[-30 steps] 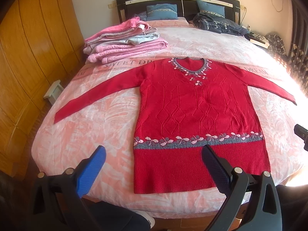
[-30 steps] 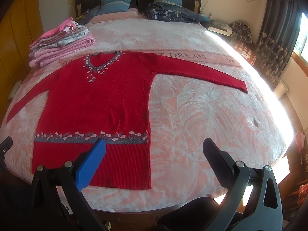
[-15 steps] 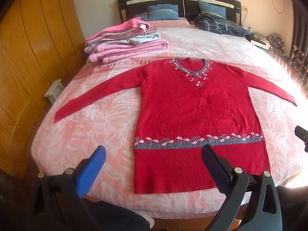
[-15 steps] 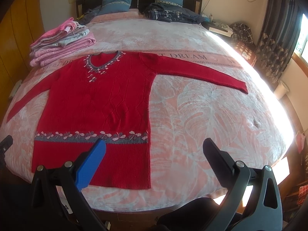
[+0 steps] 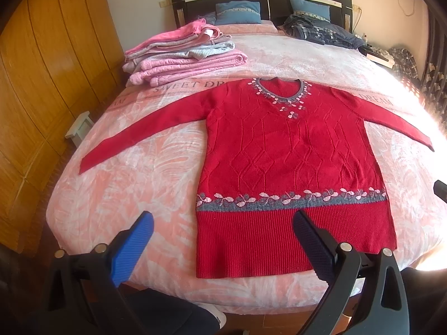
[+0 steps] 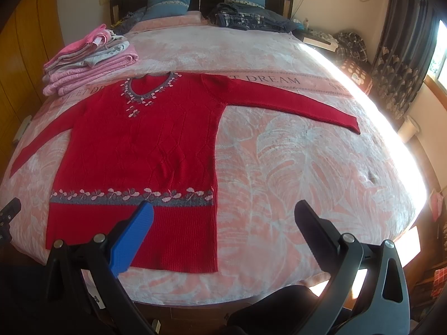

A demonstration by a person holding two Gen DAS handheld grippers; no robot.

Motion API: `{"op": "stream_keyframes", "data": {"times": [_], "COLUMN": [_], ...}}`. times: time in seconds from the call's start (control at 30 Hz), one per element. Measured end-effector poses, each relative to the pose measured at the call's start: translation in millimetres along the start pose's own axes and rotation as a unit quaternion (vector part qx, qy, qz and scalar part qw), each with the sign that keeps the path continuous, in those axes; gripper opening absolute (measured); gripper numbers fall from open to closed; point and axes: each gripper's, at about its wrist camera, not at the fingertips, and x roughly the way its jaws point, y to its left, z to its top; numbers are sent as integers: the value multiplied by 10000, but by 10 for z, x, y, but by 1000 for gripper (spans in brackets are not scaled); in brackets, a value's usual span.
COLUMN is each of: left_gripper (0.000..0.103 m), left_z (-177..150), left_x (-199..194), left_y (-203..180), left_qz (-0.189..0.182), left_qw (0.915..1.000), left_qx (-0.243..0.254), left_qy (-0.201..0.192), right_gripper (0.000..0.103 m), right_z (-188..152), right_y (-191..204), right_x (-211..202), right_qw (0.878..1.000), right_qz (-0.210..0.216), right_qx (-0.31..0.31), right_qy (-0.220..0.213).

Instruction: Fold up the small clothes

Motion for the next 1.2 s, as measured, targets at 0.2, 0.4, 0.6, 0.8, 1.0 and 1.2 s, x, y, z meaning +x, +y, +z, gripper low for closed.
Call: {"op": "stream_keyframes", "data": {"times": [0.2,0.4,0.6,0.8,1.0,1.2], "left_gripper": [99,99,99,99,99,99], "left_z": [-5,-4,-7,-8,-12,-11], "left_x": [17,20,27,29,31,43], "left_y": [17,17,17,18,18,20], "left_qz": [2,20,26,28,1,-88], "left_qw": [10000,10000,10000,10000,10000,9999], "left_qx": [-21,-1,-9,-11,-9,-52], "left_qy": [4,7,-4,-5,6,35], "right_gripper": [100,100,100,100,100,100], "right_z": [2,-3,-1,-9,-9,-9], "right_y": [1,-7,-7,-16,-17,-18], "right_x": [3,8,8,9,9,7], "right_qw": [10000,10000,10000,10000,10000,10000], "right_qz": [-5,-9,-6,8,9,15], "right_qx": [0,-1,3,9,12,5], "right_qy": [2,6,9,19,17,40]}}
